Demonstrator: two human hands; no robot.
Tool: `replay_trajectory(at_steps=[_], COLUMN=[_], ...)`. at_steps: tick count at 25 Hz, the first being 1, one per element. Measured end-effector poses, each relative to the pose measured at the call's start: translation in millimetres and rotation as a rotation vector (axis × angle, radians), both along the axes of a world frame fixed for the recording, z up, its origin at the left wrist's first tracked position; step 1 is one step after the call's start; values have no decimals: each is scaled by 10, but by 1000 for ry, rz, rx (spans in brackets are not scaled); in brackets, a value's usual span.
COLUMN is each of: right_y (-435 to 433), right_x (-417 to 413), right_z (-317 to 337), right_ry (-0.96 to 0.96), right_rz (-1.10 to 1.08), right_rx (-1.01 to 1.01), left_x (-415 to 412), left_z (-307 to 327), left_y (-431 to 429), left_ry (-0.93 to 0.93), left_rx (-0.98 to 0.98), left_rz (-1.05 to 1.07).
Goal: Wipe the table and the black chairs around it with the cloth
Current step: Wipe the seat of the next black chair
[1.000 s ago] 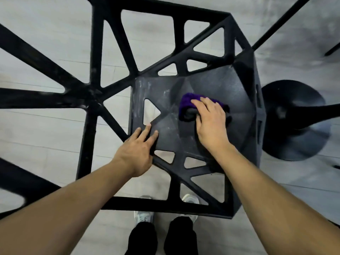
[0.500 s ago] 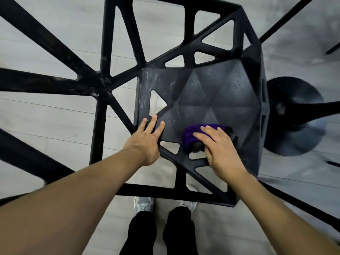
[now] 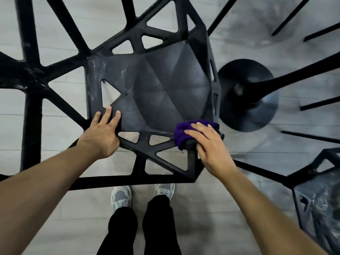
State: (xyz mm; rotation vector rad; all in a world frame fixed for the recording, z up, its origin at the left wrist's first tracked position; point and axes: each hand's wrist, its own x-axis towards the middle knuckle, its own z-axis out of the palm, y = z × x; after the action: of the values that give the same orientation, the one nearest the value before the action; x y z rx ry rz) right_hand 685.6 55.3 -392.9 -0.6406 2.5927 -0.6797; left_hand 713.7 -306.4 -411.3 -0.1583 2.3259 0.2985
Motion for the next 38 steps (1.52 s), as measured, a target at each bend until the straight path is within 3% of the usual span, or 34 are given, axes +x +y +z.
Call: replay_trajectory(at_steps=[5,12,18,24,30,35,38], right_y=[-51,-692,-577,-1712,-3139,-2637,-2665], right_x=[227,-244,68,-887,-1402,-815,-960], right_z=[-3,-293,-252,-466,-565,-492,-475], right_ry=[10,123,138,181,220,151,180], right_rz=[-284,72,-22,-115,-33,223,291], right_rx=[-63,-66,-12,-47,-195,-166,-125], left_x=[-5,-38,-63,56,383,908,1042], left_z=[177,272,421,913,1472,1701,1644], left_y=[237,225,247,369,309,38,44], left_ry=[35,-3,-90,-150,171,213,235], left_rx=[-44,-36,-86,-325,-324,-406,-391], left_rz=[52,73,16,-27,-101,-185,-259])
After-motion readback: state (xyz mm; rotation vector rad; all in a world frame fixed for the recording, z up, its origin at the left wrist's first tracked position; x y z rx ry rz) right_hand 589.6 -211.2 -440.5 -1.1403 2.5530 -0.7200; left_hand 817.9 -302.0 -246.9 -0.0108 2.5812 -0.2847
